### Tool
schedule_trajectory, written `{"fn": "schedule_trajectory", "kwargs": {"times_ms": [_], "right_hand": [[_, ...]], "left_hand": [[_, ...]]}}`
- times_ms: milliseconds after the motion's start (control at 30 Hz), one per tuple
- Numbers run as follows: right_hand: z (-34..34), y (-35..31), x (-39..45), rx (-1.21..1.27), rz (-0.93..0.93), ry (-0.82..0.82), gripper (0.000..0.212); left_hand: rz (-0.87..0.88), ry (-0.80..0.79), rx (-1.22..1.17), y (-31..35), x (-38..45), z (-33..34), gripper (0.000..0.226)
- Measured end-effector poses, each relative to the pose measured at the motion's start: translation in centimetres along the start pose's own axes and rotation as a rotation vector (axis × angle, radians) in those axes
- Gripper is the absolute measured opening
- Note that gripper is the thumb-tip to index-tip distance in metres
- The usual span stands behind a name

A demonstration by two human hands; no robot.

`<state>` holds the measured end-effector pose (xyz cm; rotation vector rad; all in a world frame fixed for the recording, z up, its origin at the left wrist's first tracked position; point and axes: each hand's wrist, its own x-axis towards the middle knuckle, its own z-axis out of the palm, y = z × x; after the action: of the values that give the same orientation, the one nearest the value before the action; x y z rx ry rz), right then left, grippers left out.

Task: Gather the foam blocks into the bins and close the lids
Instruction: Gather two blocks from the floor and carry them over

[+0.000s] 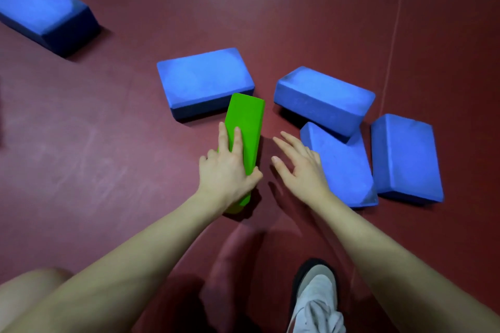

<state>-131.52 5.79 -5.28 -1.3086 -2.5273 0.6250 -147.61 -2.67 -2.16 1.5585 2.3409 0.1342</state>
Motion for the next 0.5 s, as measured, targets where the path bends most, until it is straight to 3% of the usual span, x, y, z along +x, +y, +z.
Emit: {"fn": "schedule_trajectory", "kwargs": {"times_ms": [267,433,500], "right_hand": [[-5.6,8.3,6.1,-0.48,-0.083,0.191,0.059],[-7.1,11.1,8.7,-0.668,0.131,-0.112,0.086],[-7.0,11.4,8.9,-0.682,0.147,-0.155,0.092]], "left_hand": [[-0.066,0.048,-0.049,5.3,5.4,-0.4,0.089],[-0.116,0.049,-0.031,7.0,7.7,0.2,0.086],[-0.11,0.047,-0.003,6.8,8.2,0.7,0.085]]}}
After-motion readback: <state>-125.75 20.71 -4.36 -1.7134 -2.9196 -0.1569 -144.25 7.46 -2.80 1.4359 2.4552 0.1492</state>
